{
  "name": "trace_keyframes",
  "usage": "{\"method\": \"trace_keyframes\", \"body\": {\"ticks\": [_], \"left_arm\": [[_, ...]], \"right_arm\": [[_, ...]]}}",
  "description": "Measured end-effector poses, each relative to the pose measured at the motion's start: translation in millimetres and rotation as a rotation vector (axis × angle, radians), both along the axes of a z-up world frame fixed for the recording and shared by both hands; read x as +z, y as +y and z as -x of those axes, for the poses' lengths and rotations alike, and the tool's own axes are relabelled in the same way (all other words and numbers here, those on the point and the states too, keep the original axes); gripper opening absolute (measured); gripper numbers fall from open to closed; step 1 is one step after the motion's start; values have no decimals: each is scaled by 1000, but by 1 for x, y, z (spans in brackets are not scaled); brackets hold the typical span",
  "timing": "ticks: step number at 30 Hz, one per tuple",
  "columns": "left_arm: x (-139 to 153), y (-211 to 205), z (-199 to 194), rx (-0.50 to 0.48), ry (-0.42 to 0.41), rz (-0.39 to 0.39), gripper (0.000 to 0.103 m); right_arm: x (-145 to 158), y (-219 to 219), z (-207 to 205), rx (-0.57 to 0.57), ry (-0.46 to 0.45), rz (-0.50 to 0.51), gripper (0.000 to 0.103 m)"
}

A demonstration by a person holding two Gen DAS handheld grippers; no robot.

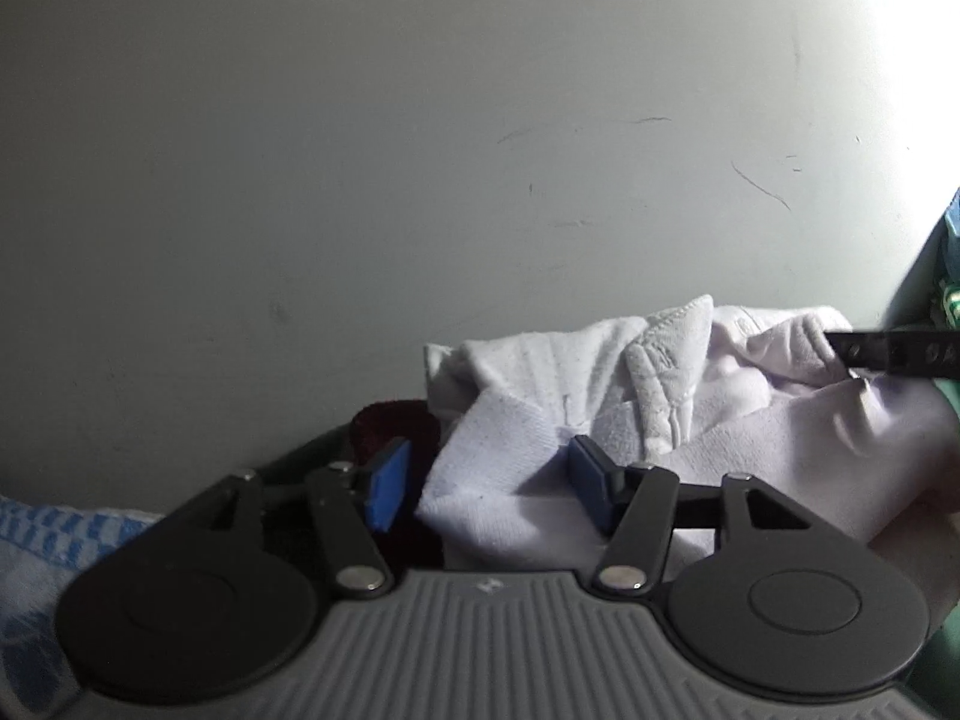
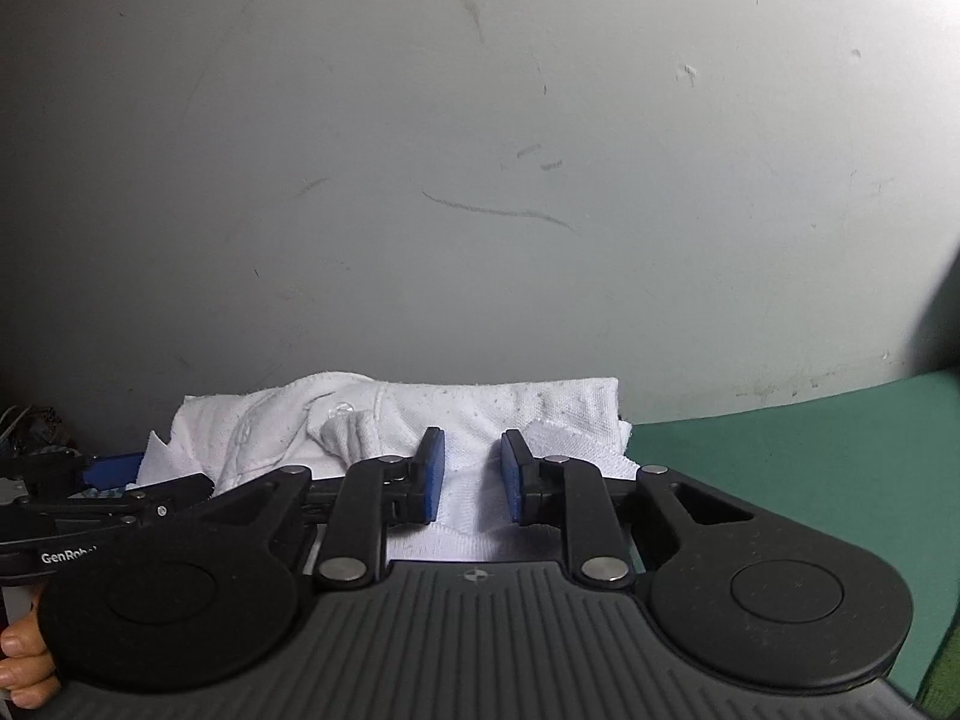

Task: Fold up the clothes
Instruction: 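Lower the white shirt onto the dark red sweater and open both grippers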

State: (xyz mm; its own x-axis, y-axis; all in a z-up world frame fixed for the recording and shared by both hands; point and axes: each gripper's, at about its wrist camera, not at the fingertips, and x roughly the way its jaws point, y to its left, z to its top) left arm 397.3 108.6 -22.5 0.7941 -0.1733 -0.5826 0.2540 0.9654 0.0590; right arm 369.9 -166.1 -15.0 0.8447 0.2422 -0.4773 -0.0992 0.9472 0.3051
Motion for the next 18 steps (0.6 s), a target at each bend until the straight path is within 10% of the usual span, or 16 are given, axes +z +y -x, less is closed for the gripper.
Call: {"method": "trace_keyframes", "body": {"ticks": [18], "left_arm": [[11, 27, 45, -13, 7, 0, 73]], "right_arm": [[11, 13, 71, 19, 38, 9, 32]]}}
